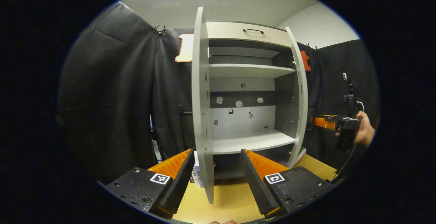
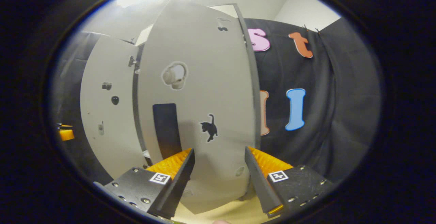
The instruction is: Grasp the bottle in the cabinet with the left hand and place it on the coaster, then close the right door with the right hand and the left door with the left hand.
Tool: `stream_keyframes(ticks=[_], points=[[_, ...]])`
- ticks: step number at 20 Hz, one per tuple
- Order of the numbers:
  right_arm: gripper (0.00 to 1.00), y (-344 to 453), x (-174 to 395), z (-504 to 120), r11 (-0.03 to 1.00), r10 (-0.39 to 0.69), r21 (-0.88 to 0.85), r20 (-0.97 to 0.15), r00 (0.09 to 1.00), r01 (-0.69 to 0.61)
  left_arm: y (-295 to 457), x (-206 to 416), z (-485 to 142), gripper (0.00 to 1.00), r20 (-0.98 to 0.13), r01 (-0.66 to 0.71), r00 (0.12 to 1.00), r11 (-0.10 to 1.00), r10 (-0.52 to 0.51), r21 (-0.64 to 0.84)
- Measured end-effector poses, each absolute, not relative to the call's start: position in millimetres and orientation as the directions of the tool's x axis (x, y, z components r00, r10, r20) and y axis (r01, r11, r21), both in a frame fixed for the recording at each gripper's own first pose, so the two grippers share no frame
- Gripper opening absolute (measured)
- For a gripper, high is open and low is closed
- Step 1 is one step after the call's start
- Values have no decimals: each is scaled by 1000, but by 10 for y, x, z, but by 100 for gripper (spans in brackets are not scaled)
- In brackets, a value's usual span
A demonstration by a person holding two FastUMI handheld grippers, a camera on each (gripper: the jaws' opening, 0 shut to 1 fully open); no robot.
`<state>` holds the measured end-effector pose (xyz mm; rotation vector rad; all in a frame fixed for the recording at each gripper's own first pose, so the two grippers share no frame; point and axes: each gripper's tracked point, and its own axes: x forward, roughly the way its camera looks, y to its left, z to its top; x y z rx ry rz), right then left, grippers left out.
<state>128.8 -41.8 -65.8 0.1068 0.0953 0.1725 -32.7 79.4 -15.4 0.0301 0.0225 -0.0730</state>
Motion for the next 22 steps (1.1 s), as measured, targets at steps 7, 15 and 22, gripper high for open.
stream_keyframes(ticks=[7,15,22], points=[[90,44,1257,-693,978,199,75,-91,976,-193,1327,-351,-146,86,-27,53,998,999,-53,12],[94,214,1089,-642,983,177,68,-78,981,-172,1909,64,-219,88,-24,60,998,998,-61,-25],[94,171,996,-654,994,104,40,-86,991,-101,2015,526,-102,96,-6,113,994,993,-114,-25]])
